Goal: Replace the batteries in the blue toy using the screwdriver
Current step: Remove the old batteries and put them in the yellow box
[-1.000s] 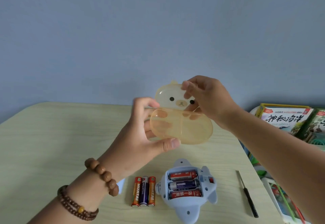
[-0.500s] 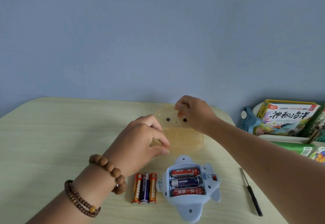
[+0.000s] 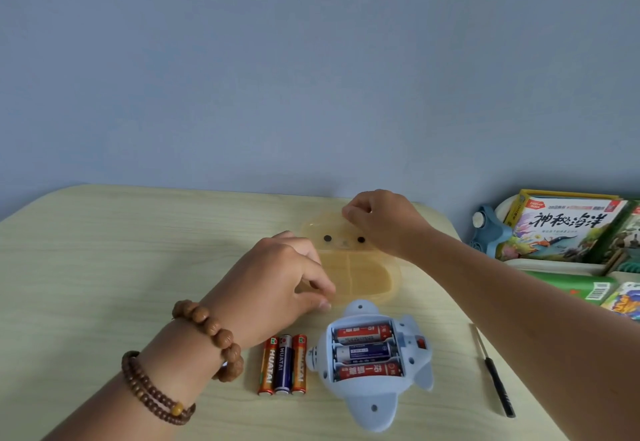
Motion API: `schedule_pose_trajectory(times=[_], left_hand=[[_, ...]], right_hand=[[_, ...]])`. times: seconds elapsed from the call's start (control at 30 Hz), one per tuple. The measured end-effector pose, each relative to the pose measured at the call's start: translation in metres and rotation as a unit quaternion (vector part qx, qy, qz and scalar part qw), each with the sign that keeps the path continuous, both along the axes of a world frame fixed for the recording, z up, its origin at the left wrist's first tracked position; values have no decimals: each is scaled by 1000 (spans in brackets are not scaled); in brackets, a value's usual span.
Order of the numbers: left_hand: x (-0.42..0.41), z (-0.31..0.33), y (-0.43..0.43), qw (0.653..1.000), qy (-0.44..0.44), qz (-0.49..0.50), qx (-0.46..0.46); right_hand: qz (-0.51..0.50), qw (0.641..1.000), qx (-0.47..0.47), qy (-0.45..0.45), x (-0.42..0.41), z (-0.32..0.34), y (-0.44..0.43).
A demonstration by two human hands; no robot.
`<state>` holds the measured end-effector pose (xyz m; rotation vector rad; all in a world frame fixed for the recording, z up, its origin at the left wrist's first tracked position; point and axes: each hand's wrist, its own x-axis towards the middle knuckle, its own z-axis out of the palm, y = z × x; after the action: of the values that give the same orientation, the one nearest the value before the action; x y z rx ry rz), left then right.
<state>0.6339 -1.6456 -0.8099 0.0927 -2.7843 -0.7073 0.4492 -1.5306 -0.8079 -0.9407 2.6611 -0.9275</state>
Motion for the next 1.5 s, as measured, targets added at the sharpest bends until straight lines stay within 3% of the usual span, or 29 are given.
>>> schedule_pose_trajectory(times=[0.1,0.2,0.3,0.43,0.53,0.73,1.0,1.5], left_hand=[[3,1,-1,1000,-2,-3,1],[6,2,0,1000,-1,-3,-4],[10,4,-3,1000,13,-1,4],[22,14,-2,998,47,2,29],[35,25,13,997,64,5,49],[44,27,60,997,35,20,60],[32,22,88,996,35,78,36],[22,20,103,988,28,96,121]], right_hand=[[-6,996,0,88,4,3,12],[4,988,-80,131,34,19,40],[66,983,-156,68,82,37,84],[147,988,-49,11,122,35,125],[150,988,2,-42,128,21,127],[116,984,-74,-116,129,11,127],[85,988,-97,-89,135,-3,135],[82,988,-122,-49,136,-10,134]])
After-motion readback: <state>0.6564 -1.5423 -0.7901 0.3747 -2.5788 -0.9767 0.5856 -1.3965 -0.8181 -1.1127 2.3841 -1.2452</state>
